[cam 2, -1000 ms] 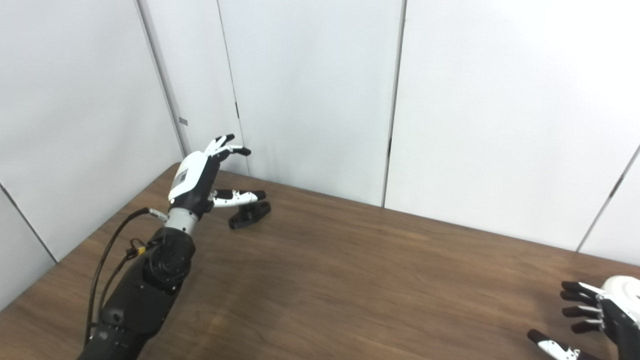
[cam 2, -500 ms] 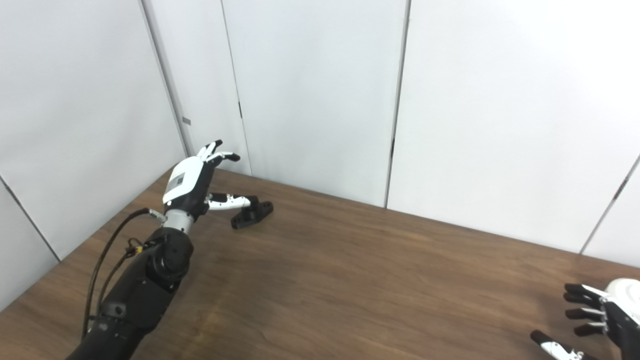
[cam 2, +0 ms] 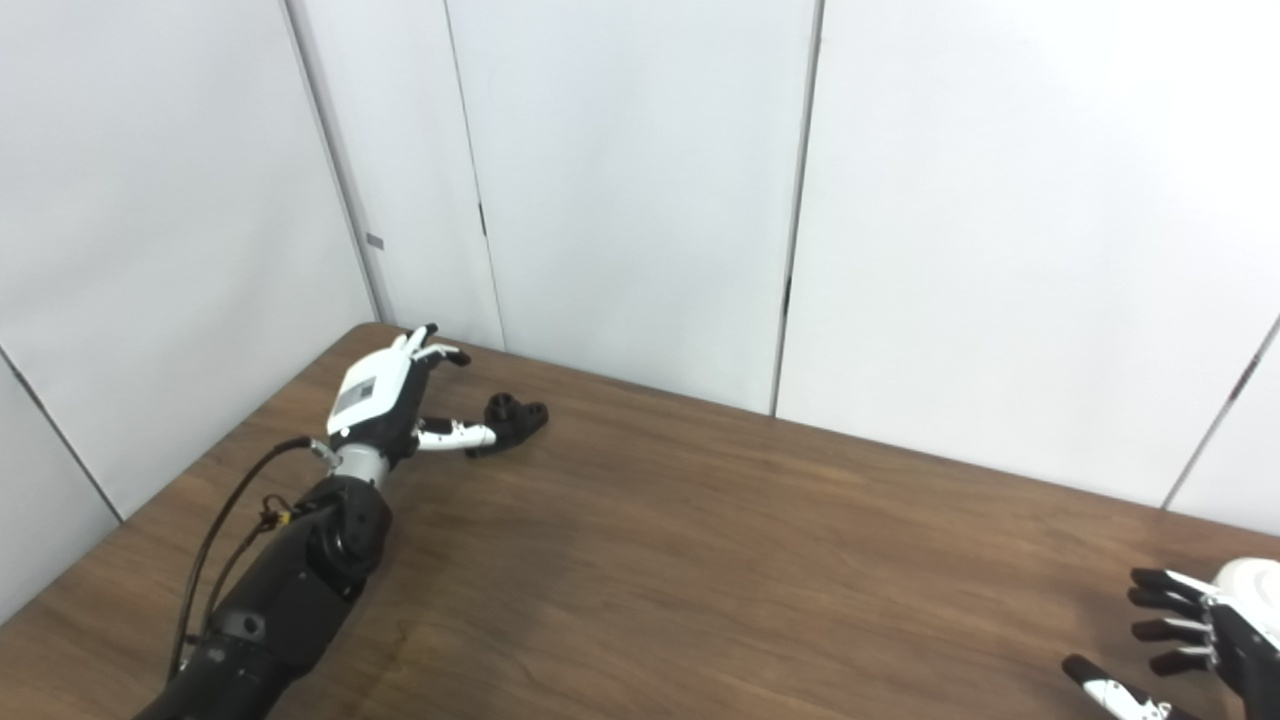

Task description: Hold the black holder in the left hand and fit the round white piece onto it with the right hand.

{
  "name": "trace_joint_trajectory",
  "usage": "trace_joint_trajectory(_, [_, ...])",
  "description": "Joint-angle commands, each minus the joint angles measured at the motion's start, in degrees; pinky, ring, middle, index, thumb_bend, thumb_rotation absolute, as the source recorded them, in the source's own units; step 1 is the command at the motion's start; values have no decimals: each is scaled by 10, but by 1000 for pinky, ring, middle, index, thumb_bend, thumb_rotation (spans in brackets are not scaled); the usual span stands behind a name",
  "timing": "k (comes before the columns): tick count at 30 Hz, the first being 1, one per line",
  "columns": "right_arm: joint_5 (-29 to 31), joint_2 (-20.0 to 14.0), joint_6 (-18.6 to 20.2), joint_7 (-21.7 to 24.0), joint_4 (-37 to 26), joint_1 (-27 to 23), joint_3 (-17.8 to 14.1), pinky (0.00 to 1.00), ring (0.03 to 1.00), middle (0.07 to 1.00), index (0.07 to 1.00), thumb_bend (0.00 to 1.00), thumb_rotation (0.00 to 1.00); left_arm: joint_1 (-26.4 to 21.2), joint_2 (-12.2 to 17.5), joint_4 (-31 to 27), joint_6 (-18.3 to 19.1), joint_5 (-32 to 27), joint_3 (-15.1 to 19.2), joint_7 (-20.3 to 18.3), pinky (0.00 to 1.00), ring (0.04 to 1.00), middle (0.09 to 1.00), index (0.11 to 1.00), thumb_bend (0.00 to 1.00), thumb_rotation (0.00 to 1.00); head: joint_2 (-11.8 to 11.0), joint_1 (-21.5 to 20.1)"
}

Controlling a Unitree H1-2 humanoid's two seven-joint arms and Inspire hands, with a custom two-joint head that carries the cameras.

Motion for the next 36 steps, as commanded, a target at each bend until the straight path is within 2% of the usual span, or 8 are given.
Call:
trace_joint_trajectory(1, [7,-8,-15,-3,-19,-16,-7,445,584,668,683,589,165,-30,21,4,-9,-4,1,11,895,1000,990,766,1000,425,0,0])
trace_joint_trajectory(13, [9,-13,-19,-1,-15,-14,-9,436,578,664,684,607,228,-40,20,55,-19,-16,-18,23,896,1000,993,760,1000,439,5,-2])
trace_joint_trajectory(21, [11,-14,-17,2,-19,-12,-9,430,571,663,681,604,223,-46,14,70,-2,-21,-30,16,892,1000,994,757,1000,431,6,-6])
trace_joint_trajectory(26, [14,-14,-14,6,-23,-10,-10,425,565,657,673,617,232,-52,7,101,-31,-35,-33,30,892,1000,984,745,1000,403,7,-6])
trace_joint_trajectory(36, [9,-17,-16,6,-23,-10,-9,418,559,655,670,615,234,-67,-7,148,-63,-50,-39,67,911,988,959,705,1000,357,8,-6])
